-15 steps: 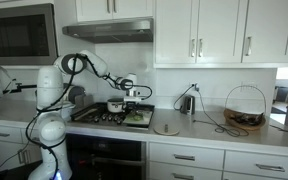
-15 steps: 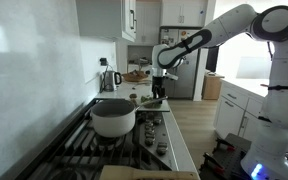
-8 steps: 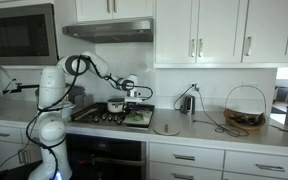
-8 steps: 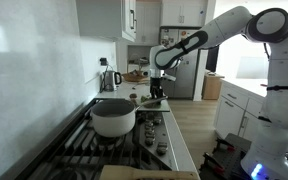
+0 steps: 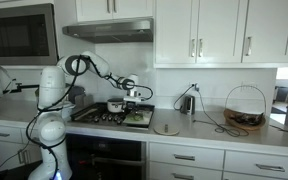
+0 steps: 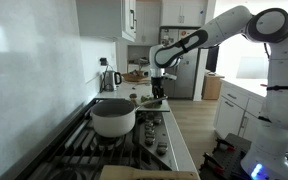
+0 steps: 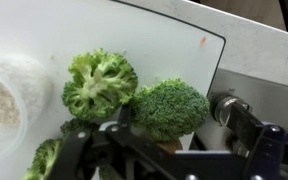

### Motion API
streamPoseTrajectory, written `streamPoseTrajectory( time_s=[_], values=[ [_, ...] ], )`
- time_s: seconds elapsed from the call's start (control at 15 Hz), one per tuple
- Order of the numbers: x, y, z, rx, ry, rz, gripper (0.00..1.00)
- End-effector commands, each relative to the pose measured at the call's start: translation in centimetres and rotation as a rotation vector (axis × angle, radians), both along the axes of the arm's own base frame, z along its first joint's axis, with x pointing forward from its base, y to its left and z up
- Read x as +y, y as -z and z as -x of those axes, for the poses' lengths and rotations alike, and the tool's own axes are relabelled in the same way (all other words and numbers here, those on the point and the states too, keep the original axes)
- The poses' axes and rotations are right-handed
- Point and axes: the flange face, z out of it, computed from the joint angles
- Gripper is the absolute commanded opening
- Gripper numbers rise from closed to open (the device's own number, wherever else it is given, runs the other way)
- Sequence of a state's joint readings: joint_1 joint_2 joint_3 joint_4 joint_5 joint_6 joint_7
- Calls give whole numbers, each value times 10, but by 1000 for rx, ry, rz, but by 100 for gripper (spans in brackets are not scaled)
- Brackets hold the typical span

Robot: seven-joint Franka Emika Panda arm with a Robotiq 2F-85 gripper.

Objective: Put a green object in the pot

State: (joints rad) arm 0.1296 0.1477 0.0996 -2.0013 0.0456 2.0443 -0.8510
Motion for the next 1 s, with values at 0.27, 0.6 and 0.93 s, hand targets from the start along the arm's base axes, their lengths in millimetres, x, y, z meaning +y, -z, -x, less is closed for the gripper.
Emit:
streamPoseTrajectory(
  time_s=[0.27,0.6,0.93],
  values=[
    [9,-7,10,35,20,-1,100],
    [12,-9,10,29,20,1,58],
    [9,-15,9,18,29,4,22]
  ],
)
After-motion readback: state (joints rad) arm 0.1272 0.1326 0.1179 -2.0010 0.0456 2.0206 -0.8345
